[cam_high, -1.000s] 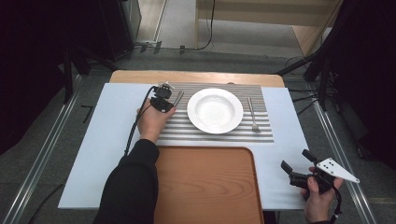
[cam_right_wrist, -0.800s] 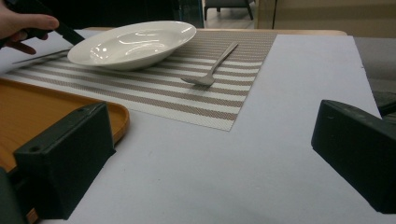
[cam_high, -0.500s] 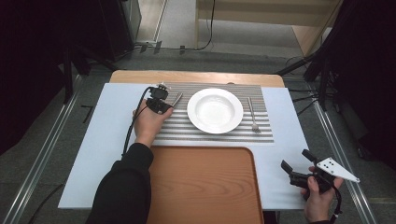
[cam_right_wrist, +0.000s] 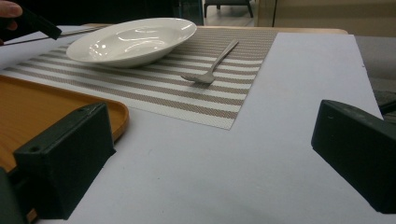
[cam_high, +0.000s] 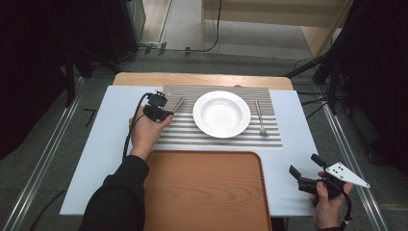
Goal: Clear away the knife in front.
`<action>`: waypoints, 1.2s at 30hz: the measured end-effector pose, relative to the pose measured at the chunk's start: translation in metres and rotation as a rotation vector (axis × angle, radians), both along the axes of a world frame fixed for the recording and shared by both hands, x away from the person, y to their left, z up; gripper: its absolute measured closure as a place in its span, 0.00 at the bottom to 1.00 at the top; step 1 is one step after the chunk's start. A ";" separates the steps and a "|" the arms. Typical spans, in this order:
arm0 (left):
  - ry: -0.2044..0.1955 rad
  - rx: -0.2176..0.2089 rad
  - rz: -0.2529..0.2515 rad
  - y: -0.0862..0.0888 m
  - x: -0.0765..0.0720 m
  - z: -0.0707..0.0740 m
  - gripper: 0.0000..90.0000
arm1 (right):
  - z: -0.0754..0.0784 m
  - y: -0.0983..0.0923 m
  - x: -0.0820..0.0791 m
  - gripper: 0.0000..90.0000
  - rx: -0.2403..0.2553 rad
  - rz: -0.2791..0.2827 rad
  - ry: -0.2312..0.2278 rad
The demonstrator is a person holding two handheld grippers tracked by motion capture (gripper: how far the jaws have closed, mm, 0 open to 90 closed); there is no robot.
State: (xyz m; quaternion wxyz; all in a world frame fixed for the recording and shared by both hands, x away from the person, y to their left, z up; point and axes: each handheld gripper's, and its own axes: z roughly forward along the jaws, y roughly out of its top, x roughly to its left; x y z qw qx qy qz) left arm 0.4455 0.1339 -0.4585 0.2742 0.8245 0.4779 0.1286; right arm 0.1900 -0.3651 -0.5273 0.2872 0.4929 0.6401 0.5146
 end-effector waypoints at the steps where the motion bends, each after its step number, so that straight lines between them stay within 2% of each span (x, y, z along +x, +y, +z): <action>1: -0.003 0.002 -0.005 0.001 -0.002 0.001 0.89 | 0.000 0.000 0.000 0.00 -0.001 -0.001 0.000; 7: -0.014 -0.015 -0.006 0.005 -0.013 0.004 0.89 | 0.000 0.000 0.000 0.00 -0.003 -0.002 0.000; 11: -0.011 -0.007 -0.017 0.007 -0.019 0.006 0.89 | 0.000 0.000 0.000 0.00 -0.003 -0.002 0.000; 18: -0.031 -0.014 -0.026 0.012 -0.034 0.012 0.89 | 0.000 0.000 0.000 0.00 -0.004 -0.002 0.001; 27: -0.046 -0.018 -0.035 0.025 -0.055 0.015 0.89 | 0.000 0.001 0.000 0.00 -0.009 0.000 -0.001; 36: -0.062 -0.040 -0.033 0.041 -0.073 0.015 0.89 | 0.000 0.001 0.000 0.00 -0.014 -0.002 0.000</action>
